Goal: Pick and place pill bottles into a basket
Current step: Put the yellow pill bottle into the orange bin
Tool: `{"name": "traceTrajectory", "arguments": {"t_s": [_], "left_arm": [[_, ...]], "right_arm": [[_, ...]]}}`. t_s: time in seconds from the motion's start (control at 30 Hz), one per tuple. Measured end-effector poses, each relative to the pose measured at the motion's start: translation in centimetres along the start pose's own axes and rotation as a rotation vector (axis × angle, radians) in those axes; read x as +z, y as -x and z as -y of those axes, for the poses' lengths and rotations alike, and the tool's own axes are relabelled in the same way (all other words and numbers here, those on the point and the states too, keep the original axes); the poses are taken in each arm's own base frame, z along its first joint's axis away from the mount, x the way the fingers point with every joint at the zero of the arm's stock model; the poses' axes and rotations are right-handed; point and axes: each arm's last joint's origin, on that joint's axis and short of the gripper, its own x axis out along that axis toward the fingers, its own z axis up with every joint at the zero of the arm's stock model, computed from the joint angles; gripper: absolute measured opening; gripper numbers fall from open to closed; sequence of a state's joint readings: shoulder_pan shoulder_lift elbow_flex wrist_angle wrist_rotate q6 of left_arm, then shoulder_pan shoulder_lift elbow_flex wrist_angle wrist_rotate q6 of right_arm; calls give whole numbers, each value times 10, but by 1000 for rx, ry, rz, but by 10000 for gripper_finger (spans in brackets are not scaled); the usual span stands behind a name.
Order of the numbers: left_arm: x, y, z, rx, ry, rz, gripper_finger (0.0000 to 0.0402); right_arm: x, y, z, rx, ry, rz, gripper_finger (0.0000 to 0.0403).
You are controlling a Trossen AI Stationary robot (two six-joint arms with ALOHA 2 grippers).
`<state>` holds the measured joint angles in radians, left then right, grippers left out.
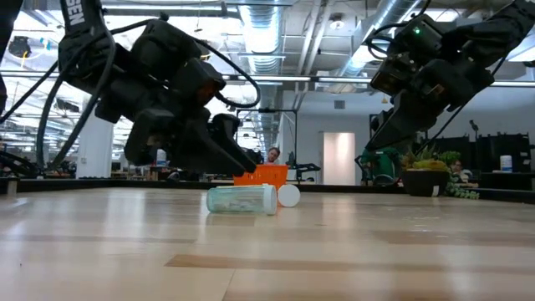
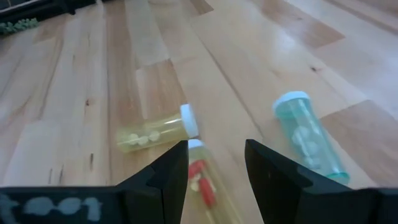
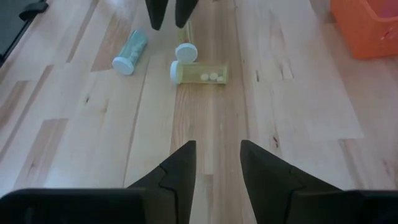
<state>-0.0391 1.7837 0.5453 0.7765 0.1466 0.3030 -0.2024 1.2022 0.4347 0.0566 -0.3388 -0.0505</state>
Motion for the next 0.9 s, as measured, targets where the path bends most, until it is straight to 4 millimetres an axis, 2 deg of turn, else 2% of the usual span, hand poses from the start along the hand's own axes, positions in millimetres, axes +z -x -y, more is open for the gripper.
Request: {"name": "traceTrajectory", "arguments": {"t_s": [0.53, 0.9], "left_arm": [[-10, 0, -1, 107, 135, -127, 149], [-14, 1, 1, 95, 142, -172, 149]], "right_arm": [[-1, 0, 0, 0, -2, -5, 118], [-1, 0, 0, 0, -11, -5, 118]]}}
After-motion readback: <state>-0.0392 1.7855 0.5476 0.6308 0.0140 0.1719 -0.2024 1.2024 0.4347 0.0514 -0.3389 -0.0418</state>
